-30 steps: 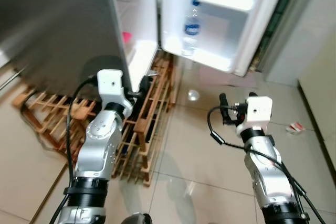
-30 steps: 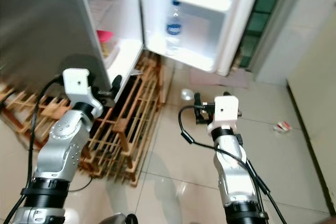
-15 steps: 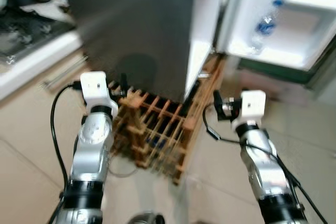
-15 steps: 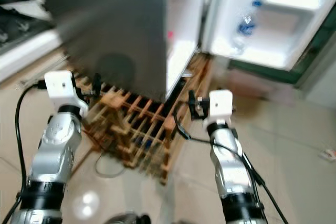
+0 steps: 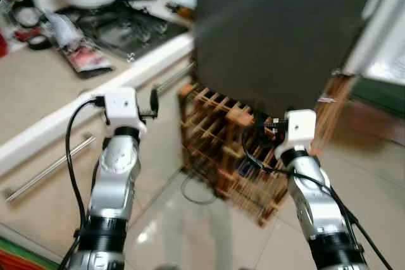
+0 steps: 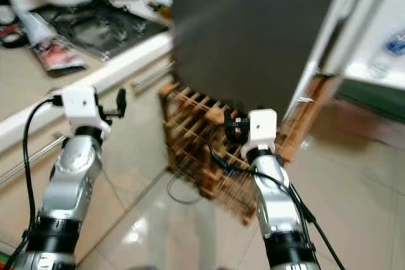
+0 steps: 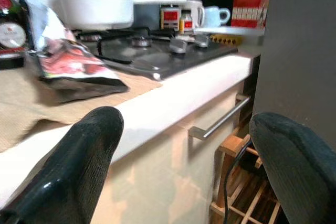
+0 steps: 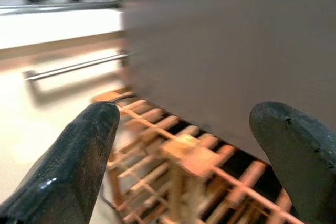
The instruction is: Restocking fridge
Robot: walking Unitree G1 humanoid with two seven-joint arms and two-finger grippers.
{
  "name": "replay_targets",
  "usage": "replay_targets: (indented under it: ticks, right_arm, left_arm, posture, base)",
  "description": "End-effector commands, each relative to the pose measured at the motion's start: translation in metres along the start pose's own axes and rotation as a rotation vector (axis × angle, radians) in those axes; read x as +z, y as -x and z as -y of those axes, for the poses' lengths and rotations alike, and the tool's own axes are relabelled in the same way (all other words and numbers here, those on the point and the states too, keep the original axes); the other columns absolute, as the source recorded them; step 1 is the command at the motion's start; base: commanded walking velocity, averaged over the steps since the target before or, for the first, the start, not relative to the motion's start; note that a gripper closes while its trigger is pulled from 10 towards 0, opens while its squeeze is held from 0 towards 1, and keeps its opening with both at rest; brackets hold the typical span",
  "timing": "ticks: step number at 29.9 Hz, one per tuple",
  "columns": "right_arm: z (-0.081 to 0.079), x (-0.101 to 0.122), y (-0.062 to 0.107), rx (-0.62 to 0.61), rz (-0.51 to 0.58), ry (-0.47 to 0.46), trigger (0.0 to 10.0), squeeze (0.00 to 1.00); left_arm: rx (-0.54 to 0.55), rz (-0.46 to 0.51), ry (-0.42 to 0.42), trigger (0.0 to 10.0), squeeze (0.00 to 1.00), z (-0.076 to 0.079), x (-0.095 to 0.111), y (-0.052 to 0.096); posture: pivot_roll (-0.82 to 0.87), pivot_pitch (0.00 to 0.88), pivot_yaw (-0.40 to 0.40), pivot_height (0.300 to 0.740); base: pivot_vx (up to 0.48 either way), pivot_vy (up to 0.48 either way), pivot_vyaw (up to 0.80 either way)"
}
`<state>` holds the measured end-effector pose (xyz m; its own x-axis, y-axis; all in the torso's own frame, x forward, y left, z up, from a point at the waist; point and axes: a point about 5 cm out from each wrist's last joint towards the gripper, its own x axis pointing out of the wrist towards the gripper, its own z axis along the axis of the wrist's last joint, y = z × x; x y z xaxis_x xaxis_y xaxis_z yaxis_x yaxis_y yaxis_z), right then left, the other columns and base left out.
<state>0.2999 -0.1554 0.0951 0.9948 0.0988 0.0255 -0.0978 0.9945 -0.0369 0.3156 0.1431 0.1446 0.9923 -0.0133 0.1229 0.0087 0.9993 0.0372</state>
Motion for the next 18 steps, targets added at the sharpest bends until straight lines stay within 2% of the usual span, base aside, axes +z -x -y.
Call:
replay_targets:
  ticks: [1, 6, 15, 18]
  right_arm:
    - [0.001, 0.008, -0.004, -0.002, 0.029, -0.004, 10.0, 0.0]
    - [0.0, 0.01, -0.005, 0.001, 0.035, 0.0, 10.0, 0.0]
    - [0.0, 0.014, -0.008, 0.0, 0.055, 0.009, 10.0, 0.0]
    - [0.0, 0.015, -0.008, 0.001, 0.059, 0.017, 10.0, 0.0]
  left_arm:
    - [-0.004, 0.042, -0.006, 10.0, 0.0, -0.001, 0.008, -0.002]
    - [-0.016, 0.092, -0.003, 10.0, 0.0, 0.004, 0.015, 0.001]
    - [-0.051, 0.19, -0.045, 10.0, 0.0, 0.012, 0.03, 0.005]
    - [-0.038, 0.195, -0.036, 10.0, 0.0, 0.01, 0.033, 0.004]
  posture:
    - [-0.03, 0.0, -0.007, 0.74]
    - [-0.03, 0.0, -0.008, 0.74]
    - [-0.03, 0.0, -0.008, 0.74]
    - [-0.03, 0.0, -0.006, 0.74]
  base:
    - [0.274, -0.39, 0.56]
    - [0.347, -0.322, 0.56]
    - [0.456, 0.0, 0.55]
    - [0.463, 0.0, 0.54]
